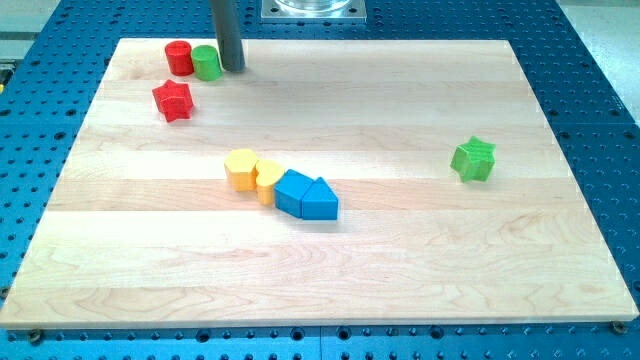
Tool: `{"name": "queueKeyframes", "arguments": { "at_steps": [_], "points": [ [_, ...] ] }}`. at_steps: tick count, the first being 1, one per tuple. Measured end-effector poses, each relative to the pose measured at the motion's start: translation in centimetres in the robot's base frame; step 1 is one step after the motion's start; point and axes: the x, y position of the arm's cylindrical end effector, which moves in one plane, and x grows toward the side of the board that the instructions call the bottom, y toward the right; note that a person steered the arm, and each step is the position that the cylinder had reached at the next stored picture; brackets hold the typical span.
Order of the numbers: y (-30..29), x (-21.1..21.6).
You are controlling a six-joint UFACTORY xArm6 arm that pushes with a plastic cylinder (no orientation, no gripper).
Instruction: Move the red star diagonally to the hexagon
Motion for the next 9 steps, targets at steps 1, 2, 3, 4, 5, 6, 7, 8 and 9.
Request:
{"name": "queueKeyframes", "arguments": {
  "at_steps": [1,2,3,4,5,6,7,8,9],
  "points": [
    [-0.5,9.3],
    [-7.3,9.2],
    [-7.3,2.8],
    [-8.5,7.2],
    [-12.8,7.6],
    [-14.0,5.3],
    [-9.2,5.3],
    [-2.3,5.9],
    [12.0,7.0]
  ]
}}
